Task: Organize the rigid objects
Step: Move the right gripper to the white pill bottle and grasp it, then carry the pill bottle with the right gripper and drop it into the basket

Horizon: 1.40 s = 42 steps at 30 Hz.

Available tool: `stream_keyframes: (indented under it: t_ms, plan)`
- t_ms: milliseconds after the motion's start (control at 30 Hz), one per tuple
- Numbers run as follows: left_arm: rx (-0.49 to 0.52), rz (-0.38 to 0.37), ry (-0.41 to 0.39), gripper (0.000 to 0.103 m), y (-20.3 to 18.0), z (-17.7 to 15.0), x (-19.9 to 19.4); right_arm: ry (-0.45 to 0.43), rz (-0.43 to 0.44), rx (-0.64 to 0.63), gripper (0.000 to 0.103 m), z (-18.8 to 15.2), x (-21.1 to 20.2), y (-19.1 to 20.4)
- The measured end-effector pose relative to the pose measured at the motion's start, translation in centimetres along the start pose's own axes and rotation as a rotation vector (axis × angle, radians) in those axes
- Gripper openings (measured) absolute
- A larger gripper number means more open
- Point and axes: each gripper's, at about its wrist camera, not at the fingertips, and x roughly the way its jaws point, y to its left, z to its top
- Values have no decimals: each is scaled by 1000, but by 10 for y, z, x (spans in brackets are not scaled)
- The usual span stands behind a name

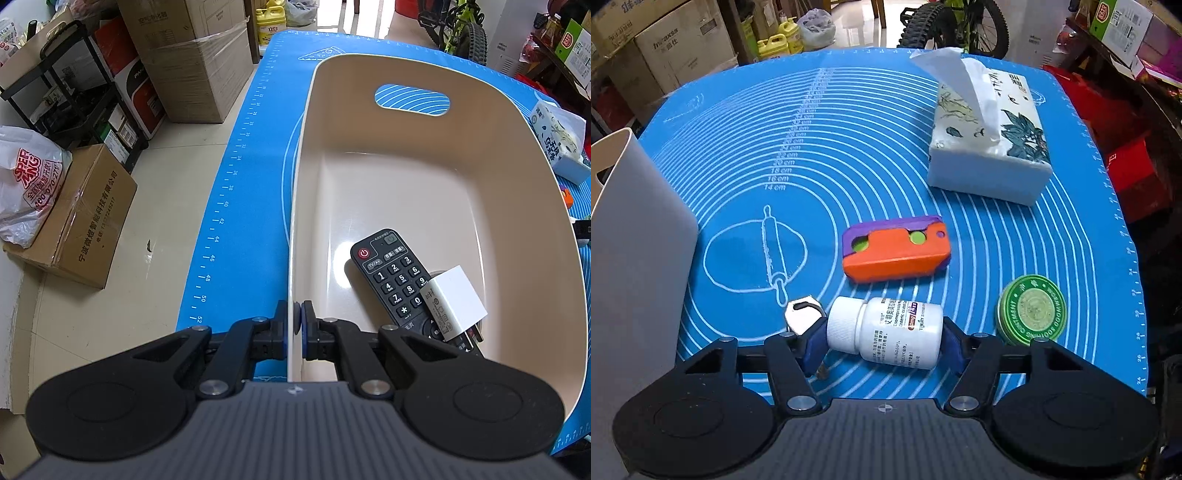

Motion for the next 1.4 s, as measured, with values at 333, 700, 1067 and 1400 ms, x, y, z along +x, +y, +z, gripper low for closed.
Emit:
stream_keyframes:
  t_ms: [333,700,1067,1400]
  plan:
    - [-3,2,-3,8,-1,0,0,-81,32,12,65,0,-33,-12]
    - [0,2,-3,8,0,-1,1,-240,130,-17,65,4,-87,-3]
    - [-6,-2,-3,8,0,0,0,-372,226,-101,65,0,-124,24]
    - [-2,-3,-1,8,0,0,0,-398,304,-242,65,-8,-136,79]
